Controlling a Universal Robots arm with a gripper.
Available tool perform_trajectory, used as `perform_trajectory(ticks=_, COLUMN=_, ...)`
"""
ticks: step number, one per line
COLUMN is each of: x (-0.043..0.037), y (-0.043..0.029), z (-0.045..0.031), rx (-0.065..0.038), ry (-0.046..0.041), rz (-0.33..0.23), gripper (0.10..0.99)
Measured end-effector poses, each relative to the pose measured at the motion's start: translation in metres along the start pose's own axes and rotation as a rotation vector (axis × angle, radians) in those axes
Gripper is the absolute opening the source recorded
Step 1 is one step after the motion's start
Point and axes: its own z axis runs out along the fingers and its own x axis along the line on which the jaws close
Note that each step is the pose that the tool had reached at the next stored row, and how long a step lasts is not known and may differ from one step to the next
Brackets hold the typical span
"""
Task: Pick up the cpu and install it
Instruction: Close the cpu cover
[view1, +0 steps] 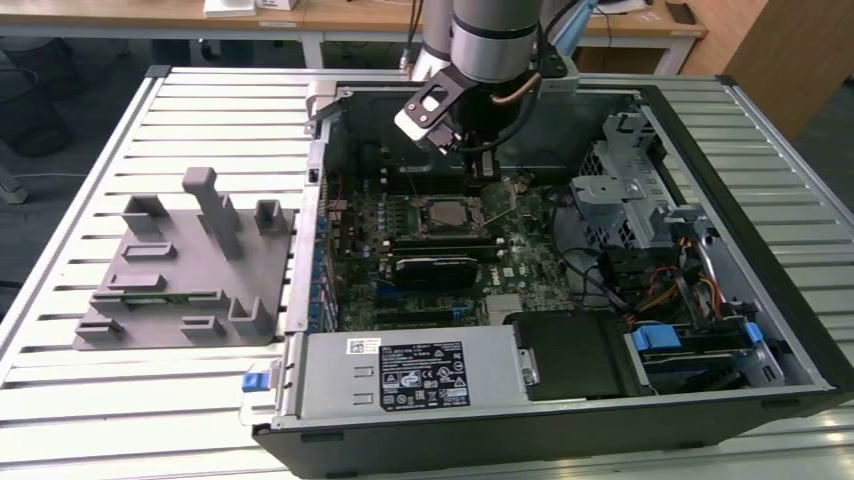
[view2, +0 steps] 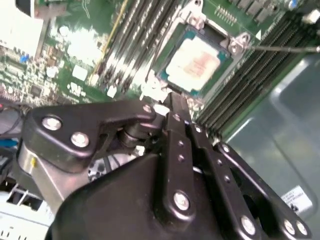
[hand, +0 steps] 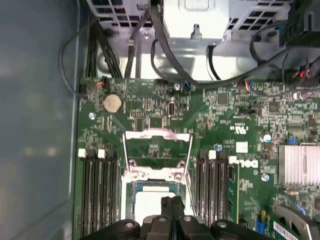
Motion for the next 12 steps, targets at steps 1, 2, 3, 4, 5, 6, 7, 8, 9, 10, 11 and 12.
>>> perform_trajectory(ticks=1, x=0.0001, y=0.0004, z=-0.0028, rx=0.0, ry=0.0004, rz=0.0, gripper=0.106)
perform_trajectory(ticks=2, x=0.0001, y=0.0009, z=-0.0054, rx=0.001, ry=0.0008, rz=0.0, gripper=0.106)
perform_trajectory(ticks=3, x=0.0001, y=0.0018, z=-0.0066, rx=0.001, ry=0.0008, rz=0.0, gripper=0.106)
perform_trajectory(ticks=4, x=0.0001, y=0.0035, z=-0.0065, rx=0.001, ry=0.001, rz=0.0, gripper=0.106)
perform_trajectory(ticks=5, x=0.0001, y=0.0061, z=-0.0064, rx=0.001, ry=0.0011, rz=0.0, gripper=0.106)
perform_trajectory(ticks=6, x=0.0, y=0.0096, z=-0.0063, rx=0.001, ry=0.0009, rz=0.0, gripper=0.106)
perform_trajectory(ticks=7, x=0.0, y=0.0137, z=-0.0062, rx=0.001, ry=0.001, rz=0.0, gripper=0.106)
perform_trajectory(ticks=8, x=-0.0001, y=0.0177, z=-0.006, rx=0.001, ry=0.0011, rz=0.0, gripper=0.106)
perform_trajectory(ticks=9, x=-0.0002, y=0.0216, z=-0.0058, rx=0.002, ry=0.001, rz=0.0, gripper=0.106)
perform_trajectory(ticks=10, x=-0.0002, y=0.0253, z=-0.0057, rx=0.002, ry=0.001, rz=0.0, gripper=0.106)
perform_trajectory(ticks=11, x=-0.0002, y=0.0287, z=-0.0055, rx=0.003, ry=0.0009, rz=0.0, gripper=0.106)
perform_trajectory(ticks=12, x=-0.0002, y=0.032, z=-0.0054, rx=0.004, ry=0.0007, rz=0.0, gripper=0.106)
